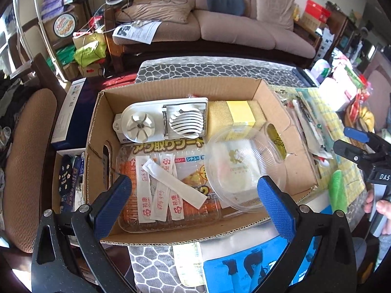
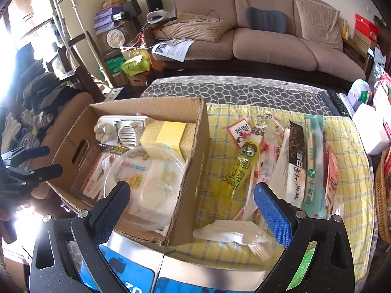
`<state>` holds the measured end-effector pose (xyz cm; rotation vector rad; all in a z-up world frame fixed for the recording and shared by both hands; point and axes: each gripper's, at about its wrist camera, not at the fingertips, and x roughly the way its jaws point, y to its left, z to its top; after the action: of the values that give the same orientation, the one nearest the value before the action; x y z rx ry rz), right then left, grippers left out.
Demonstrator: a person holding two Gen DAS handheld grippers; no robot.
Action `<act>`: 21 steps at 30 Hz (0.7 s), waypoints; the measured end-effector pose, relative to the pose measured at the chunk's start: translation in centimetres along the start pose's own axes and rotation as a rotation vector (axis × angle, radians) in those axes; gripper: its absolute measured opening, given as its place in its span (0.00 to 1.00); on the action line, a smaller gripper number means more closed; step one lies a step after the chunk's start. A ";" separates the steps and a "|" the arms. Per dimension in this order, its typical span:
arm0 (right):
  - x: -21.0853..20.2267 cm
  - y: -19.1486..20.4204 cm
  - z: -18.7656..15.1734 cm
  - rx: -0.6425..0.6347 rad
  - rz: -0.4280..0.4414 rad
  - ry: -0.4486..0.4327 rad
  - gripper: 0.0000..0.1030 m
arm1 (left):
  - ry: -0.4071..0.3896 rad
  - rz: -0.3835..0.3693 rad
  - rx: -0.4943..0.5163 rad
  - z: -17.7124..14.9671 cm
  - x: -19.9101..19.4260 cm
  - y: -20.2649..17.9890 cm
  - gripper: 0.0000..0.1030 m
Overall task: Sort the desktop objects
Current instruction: 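Withdraw both tools from the box back over the table items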
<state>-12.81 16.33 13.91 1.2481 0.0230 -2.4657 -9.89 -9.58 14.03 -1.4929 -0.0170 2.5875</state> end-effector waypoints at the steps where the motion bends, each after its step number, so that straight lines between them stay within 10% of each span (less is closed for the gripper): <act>1: -0.3 -0.3 -0.3 0.004 -0.005 -0.004 1.00 | -0.006 0.000 0.001 -0.2 -0.1 -0.4 1.00; 21: -5.1 -9.3 -3.7 0.066 -0.087 -0.043 1.00 | -0.039 -0.053 0.117 -0.6 1.1 -11.6 1.00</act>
<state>-10.34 27.25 14.23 1.2451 -0.0153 -2.5866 -8.41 1.95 13.79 -1.3824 0.0876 2.5285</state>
